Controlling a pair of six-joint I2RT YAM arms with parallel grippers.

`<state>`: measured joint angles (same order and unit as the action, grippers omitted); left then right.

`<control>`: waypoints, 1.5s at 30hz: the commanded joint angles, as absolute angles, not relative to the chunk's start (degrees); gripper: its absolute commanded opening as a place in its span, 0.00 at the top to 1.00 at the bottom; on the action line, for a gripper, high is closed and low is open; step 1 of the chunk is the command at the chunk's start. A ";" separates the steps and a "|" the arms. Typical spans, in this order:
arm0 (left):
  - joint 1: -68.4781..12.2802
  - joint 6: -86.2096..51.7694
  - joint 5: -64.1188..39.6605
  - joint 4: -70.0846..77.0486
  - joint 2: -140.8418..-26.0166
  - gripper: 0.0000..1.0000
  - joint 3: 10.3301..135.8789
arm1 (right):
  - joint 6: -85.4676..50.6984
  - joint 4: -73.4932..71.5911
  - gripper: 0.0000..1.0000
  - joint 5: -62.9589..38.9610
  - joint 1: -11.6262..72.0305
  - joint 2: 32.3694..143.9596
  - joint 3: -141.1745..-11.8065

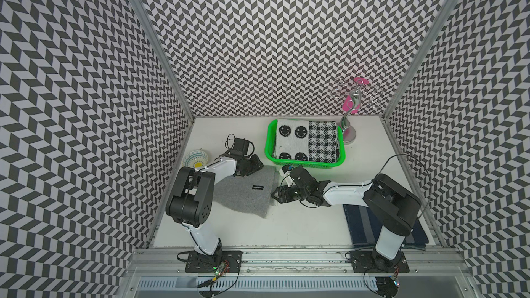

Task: Put the folded scarf in the basket
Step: Move the scarf to the center of the board.

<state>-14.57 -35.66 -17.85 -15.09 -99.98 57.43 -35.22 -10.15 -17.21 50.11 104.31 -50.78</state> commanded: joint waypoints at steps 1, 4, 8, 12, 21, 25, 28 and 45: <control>-14.15 -34.73 -18.29 -17.28 -99.09 0.57 56.81 | -37.30 -14.61 0.37 -16.98 50.88 106.46 -53.18; -14.06 -33.89 -18.61 -17.76 -99.23 0.57 57.00 | -38.78 -17.79 0.37 -17.99 50.89 106.83 -52.15; -14.06 -33.86 -19.15 -17.51 -99.48 0.56 57.01 | -41.41 -23.06 0.36 -16.35 50.53 102.77 -45.13; -14.06 -33.45 -19.60 -17.15 -100.04 0.56 57.25 | -38.77 -18.34 0.36 -17.58 50.62 106.61 -50.21; -13.98 -33.14 -20.57 -17.05 -100.09 0.56 57.55 | -38.37 -13.74 0.37 -17.71 52.33 114.04 -58.25; -13.97 -32.99 -20.88 -17.27 -100.05 0.56 58.08 | -35.85 -10.52 0.62 -18.04 53.35 117.01 -61.89; -13.89 -32.92 -21.02 -17.74 -99.82 0.56 58.71 | -35.92 -10.33 0.83 -14.02 52.56 112.73 -57.23; -13.82 -33.73 -19.88 -18.57 -94.90 0.53 55.28 | -27.59 1.24 0.91 -11.82 36.35 86.88 -34.29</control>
